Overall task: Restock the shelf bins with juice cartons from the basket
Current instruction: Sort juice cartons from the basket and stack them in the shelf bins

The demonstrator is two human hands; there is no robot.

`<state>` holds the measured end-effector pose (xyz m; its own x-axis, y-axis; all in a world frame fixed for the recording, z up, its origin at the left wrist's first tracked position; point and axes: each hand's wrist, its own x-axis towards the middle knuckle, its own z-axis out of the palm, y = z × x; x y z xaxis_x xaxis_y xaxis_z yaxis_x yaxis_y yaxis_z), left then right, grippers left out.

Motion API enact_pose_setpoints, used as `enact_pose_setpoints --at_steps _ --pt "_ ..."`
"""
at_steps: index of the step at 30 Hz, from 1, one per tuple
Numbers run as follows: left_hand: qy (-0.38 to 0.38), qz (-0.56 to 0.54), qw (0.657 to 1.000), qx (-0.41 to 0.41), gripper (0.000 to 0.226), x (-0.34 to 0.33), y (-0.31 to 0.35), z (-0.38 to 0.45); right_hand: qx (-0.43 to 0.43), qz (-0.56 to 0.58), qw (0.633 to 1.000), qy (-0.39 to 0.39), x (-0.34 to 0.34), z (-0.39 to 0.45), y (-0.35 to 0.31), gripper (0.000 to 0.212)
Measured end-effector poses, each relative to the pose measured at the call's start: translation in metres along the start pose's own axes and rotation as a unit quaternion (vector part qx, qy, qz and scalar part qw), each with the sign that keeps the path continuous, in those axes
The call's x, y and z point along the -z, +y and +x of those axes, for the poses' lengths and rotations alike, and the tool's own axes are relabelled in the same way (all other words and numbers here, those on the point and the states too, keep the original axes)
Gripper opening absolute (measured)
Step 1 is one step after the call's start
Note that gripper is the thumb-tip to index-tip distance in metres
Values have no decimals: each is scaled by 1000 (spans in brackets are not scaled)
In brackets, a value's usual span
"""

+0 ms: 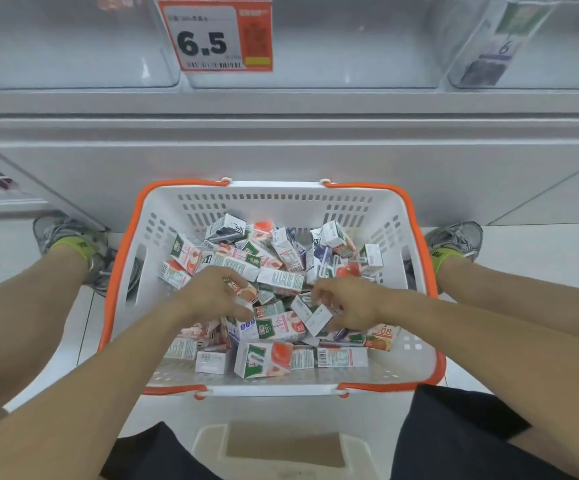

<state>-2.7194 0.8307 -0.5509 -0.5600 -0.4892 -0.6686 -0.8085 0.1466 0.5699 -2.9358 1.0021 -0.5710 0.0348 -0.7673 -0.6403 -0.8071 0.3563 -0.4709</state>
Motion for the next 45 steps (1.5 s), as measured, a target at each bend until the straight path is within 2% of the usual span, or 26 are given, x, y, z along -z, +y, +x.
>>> enact_pose_setpoints --at_steps 2,5,8,10,12,15,16,18,21,25,28,32,35,37,39,41,43,45 --pt "30 -42 999 -3 47 11 3 0 -7 49 999 6 11 -2 -2 55" --pt "66 -129 989 -12 36 26 11 0 -38 138 989 23 27 -5 -7 47" --pt "31 -181 983 -1 26 27 15 -3 -68 224 971 47 33 -5 -8 42" --pt "12 -155 988 4 14 19 13 -2 -91 259 961 36 30 -4 -8 41" --pt "-2 -144 989 16 17 6 8 -2 -110 278 954 11 23 -3 -8 43" --pt "-12 -110 993 38 37 -14 1 1 -111 231 966 -24 12 -6 -10 52" --pt "-1 -83 996 43 47 -19 0 0 -110 208 971 -30 8 -5 -10 53" --pt "25 -44 998 49 53 -24 1 0 -111 175 978 -33 1 -4 -8 54" --pt "21 -16 999 21 42 -25 6 -3 -107 134 985 -15 -6 0 -7 53" --pt "31 20 999 -2 27 -27 8 -2 -80 49 996 0 -8 1 -9 40" --pt "56 -78 995 -24 26 -30 11 -1 -30 -12 999 -12 3 -2 -15 39" --pt "72 -226 969 -68 26 -15 16 0 54 -102 993 16 43 -13 -35 29" --pt "29 -382 919 -96 31 0 27 0 65 -68 994 57 87 -35 -58 36" --pt "6 -456 886 -90 25 4 43 -3 64 -6 993 96 116 -53 -68 43" --pt "-15 -489 869 -78 34 7 62 -8 61 68 987 132 143 -74 -79 51" --pt "-74 -510 852 -93 48 12 82 -19 72 117 978 155 167 -90 -90 54" --pt "-122 -528 834 -108 63 24 100 -32 99 131 973 165 187 -98 -101 49" --pt "-139 -522 833 -123 75 37 115 -44 120 121 971 166 202 -97 -109 39"
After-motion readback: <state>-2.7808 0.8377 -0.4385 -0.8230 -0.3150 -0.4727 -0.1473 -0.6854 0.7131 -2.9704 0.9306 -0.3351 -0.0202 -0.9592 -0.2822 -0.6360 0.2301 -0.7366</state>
